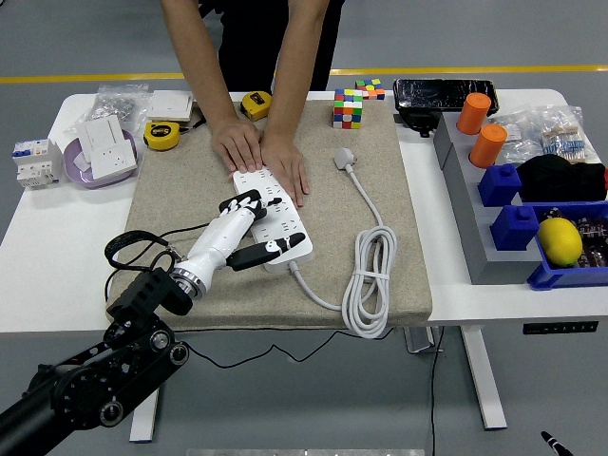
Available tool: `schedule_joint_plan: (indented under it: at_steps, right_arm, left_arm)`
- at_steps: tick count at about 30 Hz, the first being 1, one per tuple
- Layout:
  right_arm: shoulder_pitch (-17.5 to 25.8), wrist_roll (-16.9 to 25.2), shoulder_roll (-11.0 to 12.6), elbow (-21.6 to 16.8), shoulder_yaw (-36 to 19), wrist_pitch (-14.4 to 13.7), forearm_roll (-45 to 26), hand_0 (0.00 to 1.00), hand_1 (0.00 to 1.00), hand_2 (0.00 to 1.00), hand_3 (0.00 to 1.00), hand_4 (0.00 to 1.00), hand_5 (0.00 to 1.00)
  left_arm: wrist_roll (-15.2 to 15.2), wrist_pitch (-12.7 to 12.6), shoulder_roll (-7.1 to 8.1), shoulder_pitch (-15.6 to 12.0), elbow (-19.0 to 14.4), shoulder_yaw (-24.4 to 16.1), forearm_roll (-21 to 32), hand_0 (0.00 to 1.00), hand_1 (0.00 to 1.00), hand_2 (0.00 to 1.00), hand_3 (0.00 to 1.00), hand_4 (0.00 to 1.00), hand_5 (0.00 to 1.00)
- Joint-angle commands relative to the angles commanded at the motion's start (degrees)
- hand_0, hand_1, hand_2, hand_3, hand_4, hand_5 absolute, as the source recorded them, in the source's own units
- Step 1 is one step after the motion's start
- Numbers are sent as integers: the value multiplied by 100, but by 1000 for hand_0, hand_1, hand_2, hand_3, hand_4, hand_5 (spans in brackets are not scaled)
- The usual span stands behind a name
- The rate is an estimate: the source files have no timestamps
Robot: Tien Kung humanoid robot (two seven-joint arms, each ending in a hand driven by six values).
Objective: Pick up the plug,place it near the board,insert it into the board,press the button
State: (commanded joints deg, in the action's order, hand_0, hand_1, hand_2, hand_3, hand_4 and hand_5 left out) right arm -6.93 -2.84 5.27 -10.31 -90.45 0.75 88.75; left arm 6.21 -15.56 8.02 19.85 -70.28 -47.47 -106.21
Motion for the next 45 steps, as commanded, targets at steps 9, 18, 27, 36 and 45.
schedule_joint_plan:
  at_steps: [9,18,27,36,45]
  right_arm:
    - [16,-7,8,0,2,4,21,819,738,736,768,998,905]
    - [18,-6,5,0,6,9,24,819,738,736,768,998,907]
    - [28,-9,9,0,-17,7,30,819,739,737,768,998,909]
    - [2,-2,3,0,-15,5,6,819,739,737,768,998,910]
    - [4,-4,3,0,-31,2,9,819,738,737,768,998,912]
  left_arm:
    - [-186,-199,69,-20,-856,53,-88,998,984,894,896,998,998]
    - [817,53,65,-28,-820,-89,-1310,998,998,939,915,998,998]
    - [1154,291,131,-37,-244,-190,-1686,998,998,964,919,998,998]
    - [1102,336,96,24,-70,-4,-1575,998,998,966,915,998,998]
    - [1097,395,73,84,-38,138,-1542,998,998,962,911,998,998]
